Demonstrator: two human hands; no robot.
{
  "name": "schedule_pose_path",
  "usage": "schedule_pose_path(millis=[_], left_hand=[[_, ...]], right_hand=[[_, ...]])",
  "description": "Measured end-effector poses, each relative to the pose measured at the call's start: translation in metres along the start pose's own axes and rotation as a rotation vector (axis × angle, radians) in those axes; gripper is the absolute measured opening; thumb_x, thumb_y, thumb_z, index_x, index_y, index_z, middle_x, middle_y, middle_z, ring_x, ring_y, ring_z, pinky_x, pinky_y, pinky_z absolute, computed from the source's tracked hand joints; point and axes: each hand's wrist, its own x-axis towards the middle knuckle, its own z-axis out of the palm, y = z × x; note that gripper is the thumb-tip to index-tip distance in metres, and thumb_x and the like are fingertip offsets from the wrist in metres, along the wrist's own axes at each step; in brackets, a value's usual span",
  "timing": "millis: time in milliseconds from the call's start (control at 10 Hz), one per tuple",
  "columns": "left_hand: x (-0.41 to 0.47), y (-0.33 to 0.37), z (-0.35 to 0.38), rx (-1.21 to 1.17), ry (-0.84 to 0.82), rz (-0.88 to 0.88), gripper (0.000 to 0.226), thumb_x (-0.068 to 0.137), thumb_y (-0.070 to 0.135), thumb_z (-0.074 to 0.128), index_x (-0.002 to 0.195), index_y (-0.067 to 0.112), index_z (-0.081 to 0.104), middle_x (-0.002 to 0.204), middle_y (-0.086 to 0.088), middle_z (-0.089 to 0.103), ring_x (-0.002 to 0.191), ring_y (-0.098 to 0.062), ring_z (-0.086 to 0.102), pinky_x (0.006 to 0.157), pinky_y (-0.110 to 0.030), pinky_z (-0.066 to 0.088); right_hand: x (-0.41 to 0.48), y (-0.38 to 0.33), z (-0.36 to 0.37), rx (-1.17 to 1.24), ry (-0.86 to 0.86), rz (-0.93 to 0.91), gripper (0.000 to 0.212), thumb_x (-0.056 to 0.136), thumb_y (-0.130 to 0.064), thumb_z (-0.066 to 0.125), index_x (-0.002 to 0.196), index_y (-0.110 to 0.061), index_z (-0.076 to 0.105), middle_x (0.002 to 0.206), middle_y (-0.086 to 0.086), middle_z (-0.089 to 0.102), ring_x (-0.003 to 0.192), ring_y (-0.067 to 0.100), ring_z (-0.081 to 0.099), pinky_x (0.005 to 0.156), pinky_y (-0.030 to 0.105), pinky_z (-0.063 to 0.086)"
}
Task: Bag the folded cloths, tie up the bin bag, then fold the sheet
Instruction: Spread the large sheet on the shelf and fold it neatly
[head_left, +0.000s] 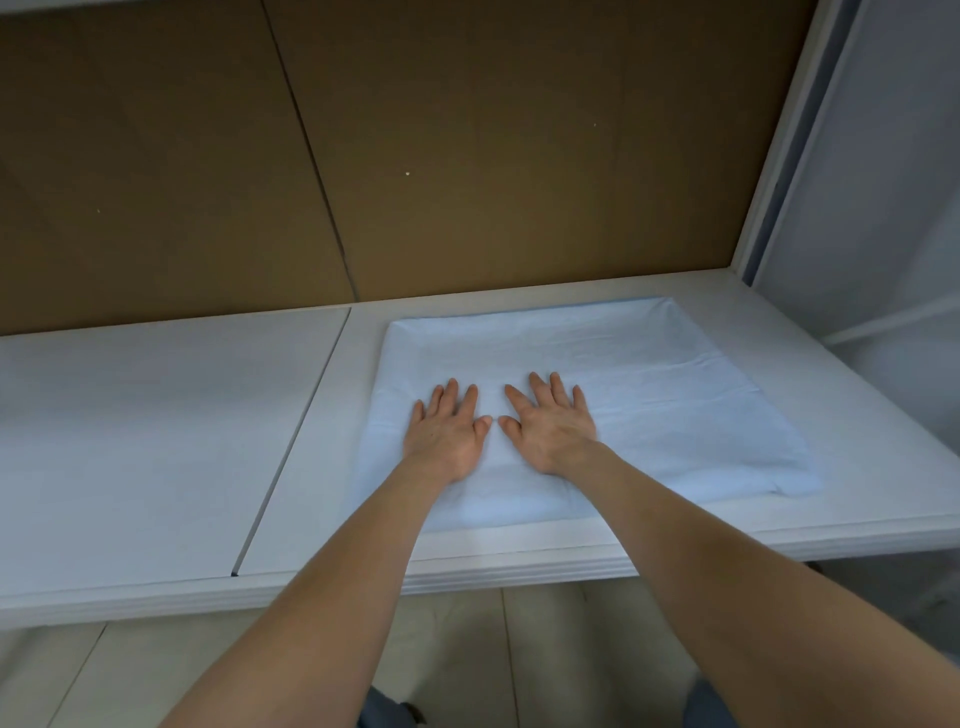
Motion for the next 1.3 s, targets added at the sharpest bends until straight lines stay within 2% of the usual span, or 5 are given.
schedule_pose_path(millis=[600, 800, 900, 1000, 1300], left_hand=[[-0.001, 0.000, 0.007, 0.025, 0.010, -0.016, 0.057, 0.101, 0.044, 0.009, 0.152, 0.025, -0.005, 0.161, -0.001, -0.011, 0.148, -0.016, -0.009, 0.121, -0.039, -0.004], [-0.001, -0.002, 0.007, 0.014, 0.011, -0.010, 0.057, 0.101, 0.044, 0.014, 0.153, 0.026, 0.000, 0.161, -0.001, -0.008, 0.149, -0.016, -0.007, 0.121, -0.038, -0.003], [0.003, -0.005, -0.006, -0.089, 0.058, -0.041, 0.055, 0.099, 0.043, 0.031, 0.151, 0.025, 0.022, 0.160, -0.002, 0.012, 0.147, -0.018, 0.012, 0.120, -0.036, 0.011], [0.004, 0.006, -0.015, -0.109, 0.227, -0.056, 0.049, 0.100, 0.034, 0.036, 0.146, 0.020, 0.034, 0.155, -0.005, 0.026, 0.141, -0.022, 0.027, 0.115, -0.035, 0.026], [0.008, 0.103, -0.011, -0.041, 0.085, 0.147, 0.055, 0.102, 0.040, 0.021, 0.153, 0.025, 0.004, 0.161, 0.000, -0.004, 0.149, -0.020, -0.002, 0.121, -0.040, 0.004]], right_hand=[[0.000, 0.001, 0.006, -0.020, -0.018, 0.014, 0.059, 0.099, -0.053, 0.009, 0.153, -0.033, -0.002, 0.161, 0.002, -0.011, 0.148, 0.025, -0.015, 0.119, 0.047, -0.008], [0.000, 0.001, 0.004, 0.033, -0.023, 0.006, 0.059, 0.099, -0.053, 0.016, 0.153, -0.032, 0.003, 0.162, 0.002, -0.008, 0.148, 0.024, -0.013, 0.120, 0.046, -0.007], [-0.001, 0.009, -0.009, 0.282, 0.045, -0.014, 0.055, 0.099, -0.046, 0.033, 0.150, -0.027, 0.025, 0.160, 0.004, 0.013, 0.148, 0.023, 0.008, 0.121, 0.040, 0.007], [-0.010, 0.029, -0.019, 0.324, 0.233, 0.039, 0.049, 0.099, -0.037, 0.040, 0.145, -0.022, 0.037, 0.153, 0.005, 0.029, 0.140, 0.024, 0.029, 0.114, 0.035, 0.026], [-0.033, 0.104, -0.028, 0.078, 0.148, 0.149, 0.060, 0.100, -0.048, 0.025, 0.154, -0.026, 0.009, 0.162, 0.005, 0.002, 0.149, 0.028, -0.006, 0.121, 0.045, 0.003]])
